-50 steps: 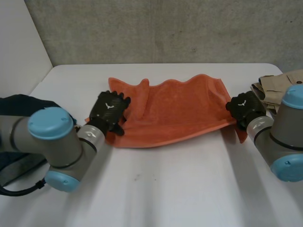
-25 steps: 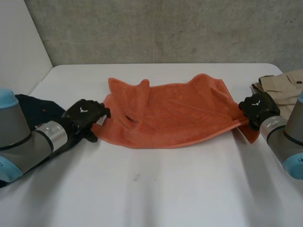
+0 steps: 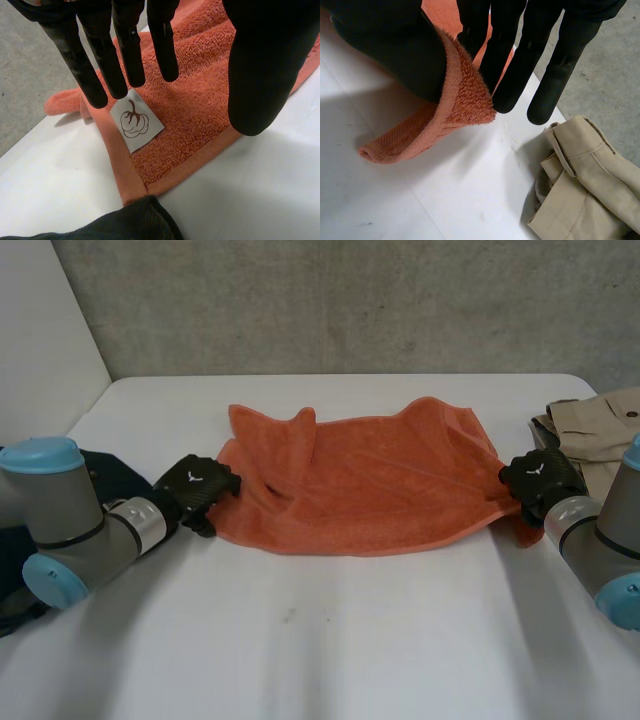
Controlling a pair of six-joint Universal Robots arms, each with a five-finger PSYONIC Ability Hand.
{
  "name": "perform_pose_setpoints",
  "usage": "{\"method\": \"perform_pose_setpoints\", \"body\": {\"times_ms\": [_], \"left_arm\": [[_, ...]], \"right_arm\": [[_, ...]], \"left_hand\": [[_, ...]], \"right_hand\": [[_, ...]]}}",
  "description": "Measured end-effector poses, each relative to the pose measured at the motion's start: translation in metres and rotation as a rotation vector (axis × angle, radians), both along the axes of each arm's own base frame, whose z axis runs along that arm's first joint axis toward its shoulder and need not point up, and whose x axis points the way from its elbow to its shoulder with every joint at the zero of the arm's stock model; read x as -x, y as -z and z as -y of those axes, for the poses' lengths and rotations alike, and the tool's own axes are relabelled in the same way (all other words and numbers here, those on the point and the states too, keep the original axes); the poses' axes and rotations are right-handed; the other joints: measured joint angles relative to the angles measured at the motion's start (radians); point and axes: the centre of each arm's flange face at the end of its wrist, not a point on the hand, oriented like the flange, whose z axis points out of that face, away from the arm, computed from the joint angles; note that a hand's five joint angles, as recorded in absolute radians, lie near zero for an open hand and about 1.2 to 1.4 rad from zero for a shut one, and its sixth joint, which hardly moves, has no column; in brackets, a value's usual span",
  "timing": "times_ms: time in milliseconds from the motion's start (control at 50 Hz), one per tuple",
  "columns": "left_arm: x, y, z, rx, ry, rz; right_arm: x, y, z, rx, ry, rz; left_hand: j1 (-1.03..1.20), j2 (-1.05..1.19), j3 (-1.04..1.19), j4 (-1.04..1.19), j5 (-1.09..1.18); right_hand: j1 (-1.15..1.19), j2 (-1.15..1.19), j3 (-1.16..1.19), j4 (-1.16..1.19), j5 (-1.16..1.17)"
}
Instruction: Fold the laundry.
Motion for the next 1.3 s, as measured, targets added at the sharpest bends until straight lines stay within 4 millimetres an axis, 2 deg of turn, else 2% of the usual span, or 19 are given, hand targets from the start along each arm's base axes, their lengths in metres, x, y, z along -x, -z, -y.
{"method": "perform_pose_setpoints", "body": {"times_ms": [220,420,620,760,780,840,960,1020,1080,1140,1180,1220,1260,1300], "left_arm": [[0.004,0.01,0.006,0.001,-0.008,0.011],[0.007,0.007,0.018,0.065,-0.017,0.002],[0.014,0.012,0.028,0.107,-0.006,-0.007],[0.016,0.009,0.034,0.131,-0.014,-0.01],[0.017,0.007,0.036,0.146,-0.019,-0.011],[0.018,0.003,0.038,0.171,-0.031,-0.012],[0.017,-0.005,0.04,0.208,-0.093,0.0],[0.015,-0.023,0.032,0.231,-0.153,0.013],[0.013,-0.055,0.019,0.273,-0.188,0.008],[0.008,-0.095,0.002,0.336,-0.208,-0.01],[0.003,-0.132,-0.016,0.399,-0.221,-0.032],[-0.001,-0.159,-0.031,0.45,-0.233,-0.05],[-0.008,-0.194,-0.053,0.515,-0.248,-0.072],[-0.013,-0.212,-0.067,0.546,-0.258,-0.083]], "right_arm": [[-0.001,0.003,-0.001,-0.006,-0.002,-0.002],[-0.001,0.003,-0.002,-0.008,-0.006,-0.006],[-0.001,0.005,-0.003,-0.013,-0.006,-0.008],[-0.001,0.005,-0.003,-0.013,-0.006,-0.009],[-0.001,0.005,-0.003,-0.012,-0.006,-0.009],[-0.001,0.004,-0.003,-0.01,-0.004,-0.009],[0.002,0.001,-0.002,-0.004,0.011,-0.01],[0.004,-0.007,-0.001,0.013,0.022,-0.01],[0.005,-0.032,-0.001,0.068,0.03,-0.009],[0.007,-0.069,-0.005,0.136,0.037,-0.011],[0.01,-0.101,-0.011,0.187,0.044,-0.014],[0.013,-0.125,-0.016,0.216,0.05,-0.019],[0.018,-0.155,-0.025,0.243,0.06,-0.029],[0.023,-0.174,-0.031,0.253,0.065,-0.04]], "left_hand": [[0.011,0.015,0.013,0.013,0.009],[0.086,0.087,0.086,0.084,0.021],[0.167,0.164,0.163,0.159,0.148],[0.281,0.278,0.276,0.273,0.259],[0.405,0.395,0.391,0.39,0.375],[0.57,0.576,0.571,0.573,0.55],[0.57,0.619,0.614,0.618,0.566],[0.57,0.619,0.614,0.618,0.566],[0.57,0.619,0.614,0.618,0.566],[0.57,0.619,0.614,0.618,0.566],[0.57,0.619,0.614,0.618,0.566],[0.57,0.62,0.614,0.618,0.566],[0.57,0.621,0.614,0.618,0.566],[0.57,0.621,0.615,0.618,0.566]], "right_hand": [[0.0,0.0,0.0,0.0,0.0],[0.0,0.0,0.0,0.0,0.0],[0.0,0.0,0.0,0.0,0.0],[0.0,0.0,0.0,0.0,0.0],[0.0,0.0,0.0,0.0,0.0],[0.0,0.0,0.0,0.0,0.0],[0.0,0.0,0.0,0.0,0.0],[0.0,0.0,0.0,0.0,0.0],[0.0,0.0,0.0,0.0,0.0],[0.0,0.0,0.0,0.0,0.0],[0.0,0.0,0.0,0.0,0.0],[0.0,0.0,0.0,0.0,0.0],[0.0,0.0,0.0,0.0,0.0],[0.0,0.0,0.0,0.0,0.0]]}}
